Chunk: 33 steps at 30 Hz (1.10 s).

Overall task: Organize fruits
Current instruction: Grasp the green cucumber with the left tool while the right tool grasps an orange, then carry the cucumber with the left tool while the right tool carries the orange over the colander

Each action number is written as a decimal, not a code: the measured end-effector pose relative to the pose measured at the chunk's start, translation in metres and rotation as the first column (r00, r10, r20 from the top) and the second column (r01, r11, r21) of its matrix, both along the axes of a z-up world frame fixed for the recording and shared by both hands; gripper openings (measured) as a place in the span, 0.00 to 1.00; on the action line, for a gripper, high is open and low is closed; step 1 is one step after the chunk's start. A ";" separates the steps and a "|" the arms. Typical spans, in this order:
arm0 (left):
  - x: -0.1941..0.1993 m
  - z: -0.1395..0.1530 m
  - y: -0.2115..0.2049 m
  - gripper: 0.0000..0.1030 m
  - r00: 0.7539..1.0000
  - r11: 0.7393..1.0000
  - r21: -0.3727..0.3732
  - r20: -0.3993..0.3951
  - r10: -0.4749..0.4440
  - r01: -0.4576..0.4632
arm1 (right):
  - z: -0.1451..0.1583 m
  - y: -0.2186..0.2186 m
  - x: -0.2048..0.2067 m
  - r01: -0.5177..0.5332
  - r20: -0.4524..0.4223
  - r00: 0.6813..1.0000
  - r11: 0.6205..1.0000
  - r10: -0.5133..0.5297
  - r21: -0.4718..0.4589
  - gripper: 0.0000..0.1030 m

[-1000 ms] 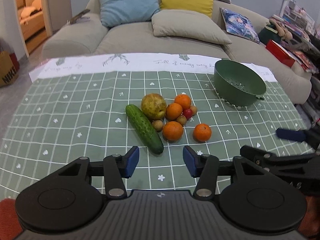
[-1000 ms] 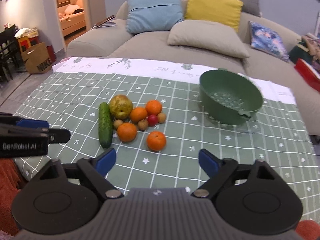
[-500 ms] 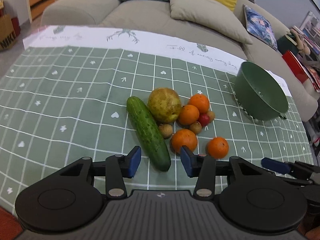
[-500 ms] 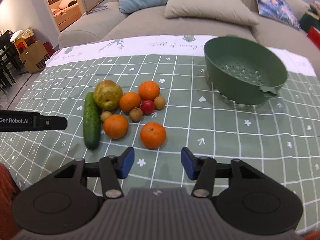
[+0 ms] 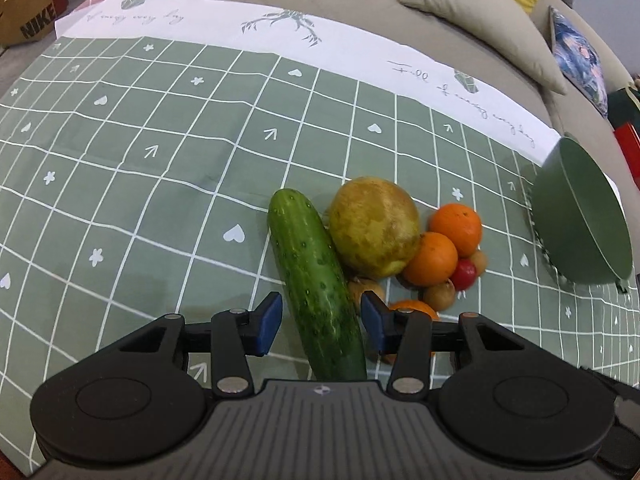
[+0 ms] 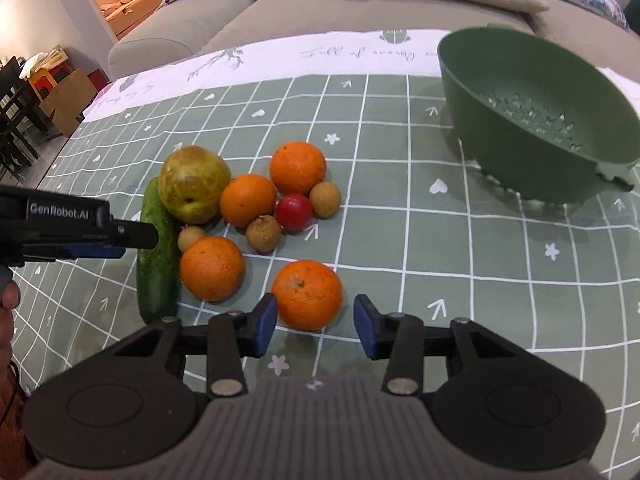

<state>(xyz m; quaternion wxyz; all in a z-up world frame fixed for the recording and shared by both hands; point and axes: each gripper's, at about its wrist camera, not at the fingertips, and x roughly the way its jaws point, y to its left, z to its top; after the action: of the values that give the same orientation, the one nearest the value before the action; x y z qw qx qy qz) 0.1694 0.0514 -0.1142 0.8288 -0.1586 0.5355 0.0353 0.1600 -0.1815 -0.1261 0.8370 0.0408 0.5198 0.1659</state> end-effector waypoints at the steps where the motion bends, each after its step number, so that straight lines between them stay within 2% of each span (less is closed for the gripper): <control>1: 0.003 -0.002 0.000 0.52 1.000 1.000 0.003 -0.004 0.000 0.000 | -0.002 0.000 0.001 0.001 -0.003 1.000 1.000 -0.001 0.010 0.39; 10: 0.019 -0.018 0.007 0.52 0.998 0.999 -0.032 -0.046 0.032 -0.034 | -0.008 0.006 0.012 -0.010 -0.025 1.000 0.999 0.012 0.050 0.39; 13: 0.020 -0.020 0.011 0.44 0.998 0.997 -0.069 -0.048 0.032 -0.035 | -0.008 0.007 0.013 -0.006 -0.026 1.000 0.999 0.007 0.053 0.39; 18: 0.017 -0.019 0.016 0.42 0.998 0.996 -0.084 -0.057 0.031 -0.036 | -0.009 0.003 0.012 0.011 -0.039 0.999 0.998 -0.008 0.068 0.37; 21: 0.008 -0.013 0.014 0.41 0.999 0.998 -0.063 -0.048 0.012 -0.015 | -0.006 0.001 0.010 0.016 -0.033 0.999 0.998 -0.014 0.061 0.37; 26: -0.009 0.001 0.013 0.40 1.000 0.997 -0.075 -0.026 0.003 -0.005 | 0.000 -0.005 0.002 0.022 -0.021 1.000 0.998 -0.020 0.066 0.37; 33: -0.030 0.037 0.000 0.39 0.997 0.998 -0.046 0.071 -0.040 0.043 | 0.016 -0.017 -0.012 0.027 0.029 0.999 0.997 -0.030 0.077 0.37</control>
<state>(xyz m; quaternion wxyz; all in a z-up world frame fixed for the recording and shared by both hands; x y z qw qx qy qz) 0.1390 0.0513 -0.0771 0.8435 -0.1681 0.5102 -0.0002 0.1483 -0.1981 -0.1097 0.8449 0.0777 0.4998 0.1743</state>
